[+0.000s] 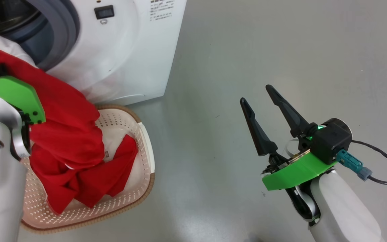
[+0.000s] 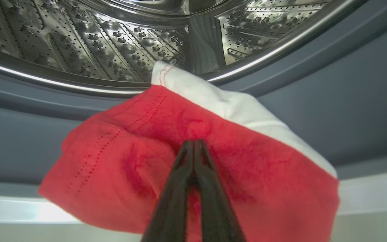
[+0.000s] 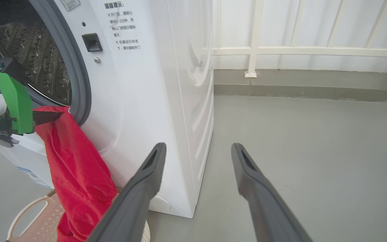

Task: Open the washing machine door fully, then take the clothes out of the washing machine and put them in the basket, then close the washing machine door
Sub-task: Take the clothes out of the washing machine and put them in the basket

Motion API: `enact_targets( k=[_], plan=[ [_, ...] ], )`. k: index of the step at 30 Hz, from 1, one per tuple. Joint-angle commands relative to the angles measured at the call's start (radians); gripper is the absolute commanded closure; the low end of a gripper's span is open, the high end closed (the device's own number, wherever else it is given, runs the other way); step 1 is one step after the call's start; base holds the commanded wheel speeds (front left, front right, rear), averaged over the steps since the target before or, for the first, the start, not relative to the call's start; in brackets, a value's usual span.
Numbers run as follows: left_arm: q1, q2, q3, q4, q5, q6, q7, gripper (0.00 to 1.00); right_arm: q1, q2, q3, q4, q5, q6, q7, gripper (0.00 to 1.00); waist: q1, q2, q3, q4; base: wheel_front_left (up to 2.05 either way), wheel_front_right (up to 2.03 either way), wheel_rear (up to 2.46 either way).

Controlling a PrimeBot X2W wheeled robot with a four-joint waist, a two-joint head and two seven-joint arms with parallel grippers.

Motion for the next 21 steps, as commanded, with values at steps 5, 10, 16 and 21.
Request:
enact_targets(
  k=[5,10,16,21],
  plan=[
    [-0.023,0.055,0.016,-0.026,-0.006,-0.014,-0.005,1.0,-0.007,0.005,0.016,-0.022,0.012,0.0,-0.006,0.0,0.0,0.0,0.001,0.002,0.0,0.0,0.0],
    [-0.022,0.056,0.014,-0.054,-0.011,-0.014,-0.039,1.0,-0.006,0.006,0.011,-0.02,0.013,0.0,-0.006,0.0,0.0,0.0,-0.003,0.007,0.0,0.0,0.0],
    [-0.002,0.051,0.016,-0.098,-0.02,-0.012,-0.092,1.0,-0.002,0.006,0.006,-0.019,0.011,0.0,-0.006,0.0,0.0,0.0,-0.01,0.018,0.0,0.0,0.0],
    [0.03,0.047,0.018,-0.157,-0.03,-0.012,-0.137,1.0,0.003,0.007,-0.001,-0.021,0.006,0.0,-0.006,0.0,0.0,0.0,-0.014,0.031,0.0,0.0,0.0]
  ],
)
